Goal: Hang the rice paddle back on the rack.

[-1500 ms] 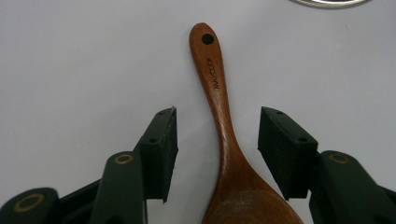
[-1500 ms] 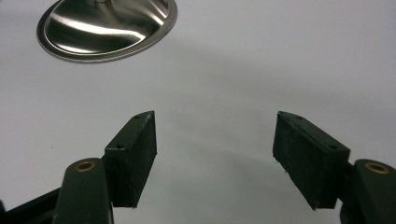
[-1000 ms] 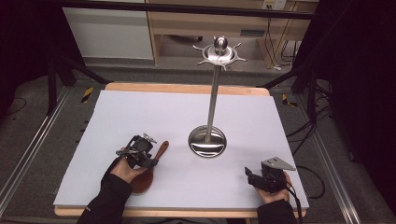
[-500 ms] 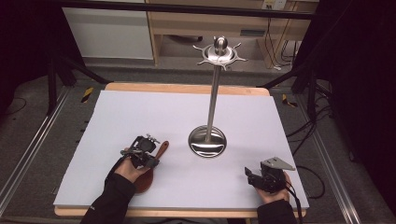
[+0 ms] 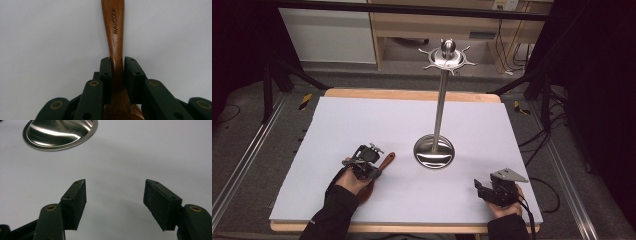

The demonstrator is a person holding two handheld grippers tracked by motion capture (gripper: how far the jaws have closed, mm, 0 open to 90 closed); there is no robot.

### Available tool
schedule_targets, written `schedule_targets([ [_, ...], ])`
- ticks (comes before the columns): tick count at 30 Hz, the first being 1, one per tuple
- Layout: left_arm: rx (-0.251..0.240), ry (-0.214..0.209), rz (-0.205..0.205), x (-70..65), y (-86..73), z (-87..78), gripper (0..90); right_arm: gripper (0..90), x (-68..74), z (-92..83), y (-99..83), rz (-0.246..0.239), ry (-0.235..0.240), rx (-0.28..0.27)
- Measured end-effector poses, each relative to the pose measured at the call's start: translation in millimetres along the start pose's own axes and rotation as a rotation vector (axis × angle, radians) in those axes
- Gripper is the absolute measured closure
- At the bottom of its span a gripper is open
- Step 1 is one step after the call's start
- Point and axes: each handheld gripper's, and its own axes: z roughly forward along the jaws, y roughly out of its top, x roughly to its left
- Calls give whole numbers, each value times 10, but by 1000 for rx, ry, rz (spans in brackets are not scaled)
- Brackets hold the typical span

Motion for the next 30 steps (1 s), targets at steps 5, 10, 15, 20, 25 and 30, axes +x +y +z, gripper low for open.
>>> schedule_targets([
  [5, 10, -9, 10, 11, 3, -4, 762, 356, -5, 0, 0, -1, 2, -1],
  [10, 12, -16, 26, 20, 25, 6, 705, 356, -6, 3, 0, -2, 3, 1],
  [15, 42, -9, 37, 3, 64, 16, 703, 356, -6, 4, -1, -1, 5, 2],
  [20, 62, -21, 36, 10, 94, 24, 721, 356, -3, 1, 1, -1, 7, 0],
  [25, 54, -17, 38, 13, 84, 23, 764, 356, -4, 1, 3, 2, 12, 3],
  [30, 62, -24, 34, 24, 99, 24, 773, 355, -5, 1, 3, 5, 8, 5],
])
